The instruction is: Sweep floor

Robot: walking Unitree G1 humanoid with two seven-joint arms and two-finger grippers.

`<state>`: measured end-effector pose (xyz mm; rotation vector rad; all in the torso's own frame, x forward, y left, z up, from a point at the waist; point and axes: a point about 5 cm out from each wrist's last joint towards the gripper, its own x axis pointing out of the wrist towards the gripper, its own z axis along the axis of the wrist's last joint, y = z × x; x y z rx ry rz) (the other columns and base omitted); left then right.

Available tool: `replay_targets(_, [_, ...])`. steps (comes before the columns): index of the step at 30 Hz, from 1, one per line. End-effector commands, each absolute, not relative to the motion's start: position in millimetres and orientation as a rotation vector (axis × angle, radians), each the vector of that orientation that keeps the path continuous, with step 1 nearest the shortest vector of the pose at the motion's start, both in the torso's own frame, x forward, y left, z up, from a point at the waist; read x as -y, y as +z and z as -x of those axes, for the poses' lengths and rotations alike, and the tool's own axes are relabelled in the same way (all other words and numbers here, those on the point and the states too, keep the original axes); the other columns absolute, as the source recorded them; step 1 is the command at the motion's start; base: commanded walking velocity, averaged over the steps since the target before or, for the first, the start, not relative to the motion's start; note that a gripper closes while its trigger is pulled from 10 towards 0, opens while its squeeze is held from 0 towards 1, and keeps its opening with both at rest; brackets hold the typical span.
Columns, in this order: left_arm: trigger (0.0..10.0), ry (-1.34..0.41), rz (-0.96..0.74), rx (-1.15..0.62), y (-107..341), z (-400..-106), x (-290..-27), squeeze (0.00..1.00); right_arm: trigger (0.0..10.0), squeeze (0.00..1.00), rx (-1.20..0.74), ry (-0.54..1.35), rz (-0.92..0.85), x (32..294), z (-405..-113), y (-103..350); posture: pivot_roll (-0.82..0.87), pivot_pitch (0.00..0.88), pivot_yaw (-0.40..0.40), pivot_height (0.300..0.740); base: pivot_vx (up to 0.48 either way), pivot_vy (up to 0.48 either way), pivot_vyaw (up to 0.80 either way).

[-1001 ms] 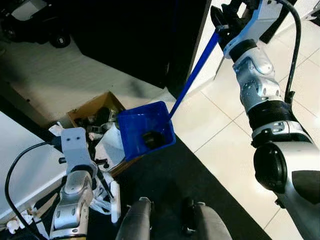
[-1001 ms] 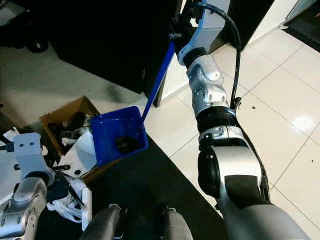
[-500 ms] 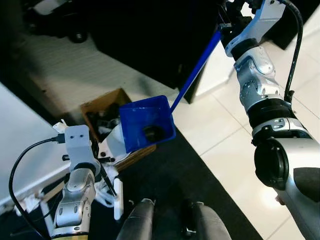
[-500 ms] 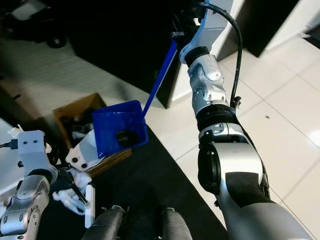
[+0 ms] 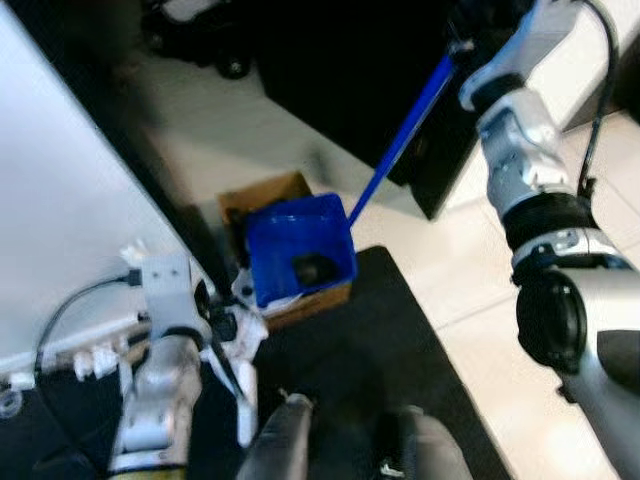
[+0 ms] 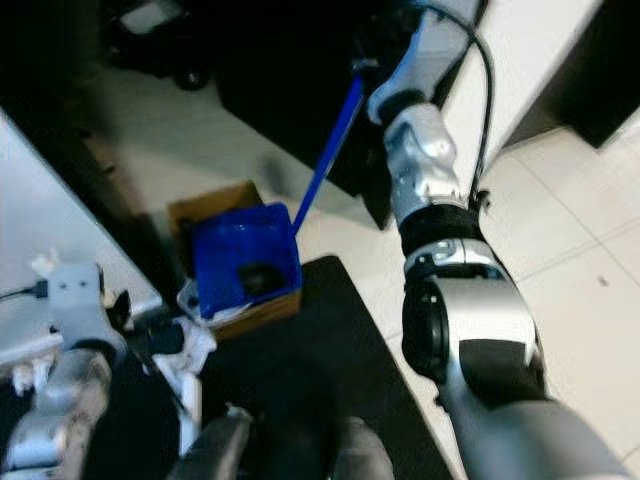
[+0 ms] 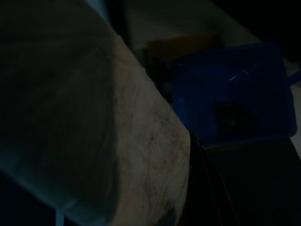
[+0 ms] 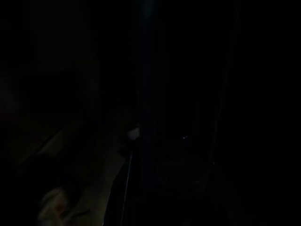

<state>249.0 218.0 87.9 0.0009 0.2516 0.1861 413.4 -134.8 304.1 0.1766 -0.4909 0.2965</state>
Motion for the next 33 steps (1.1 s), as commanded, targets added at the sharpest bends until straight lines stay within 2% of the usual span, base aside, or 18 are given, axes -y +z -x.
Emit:
replay_targets(1, [10.0, 0.194, -0.009, -0.267, 84.5, -244.4, -219.2, 0.00, 10.0, 0.00, 0.542, 0.288, -0.197, 137.0, -412.0, 314.3, 0.18, 0.179, -0.042, 0.740, 0.000, 0.000, 0.80])
replay_targets(21, [10.0, 0.189, -0.004, -0.270, 83.9, -246.3, -217.3, 0.00, 10.0, 0.00, 0.542, 0.270, -0.195, 141.0, -412.7, 313.8, 0.17, 0.184, -0.040, 0.740, 0.000, 0.000, 0.80])
replay_targets(33, [10.0, 0.187, -0.004, -0.271, 83.5, -247.3, -217.1, 0.00, 10.0, 0.00, 0.536, 0.255, -0.229, 144.7, -413.3, 312.4, 0.17, 0.183, -0.037, 0.740, 0.000, 0.000, 0.08])
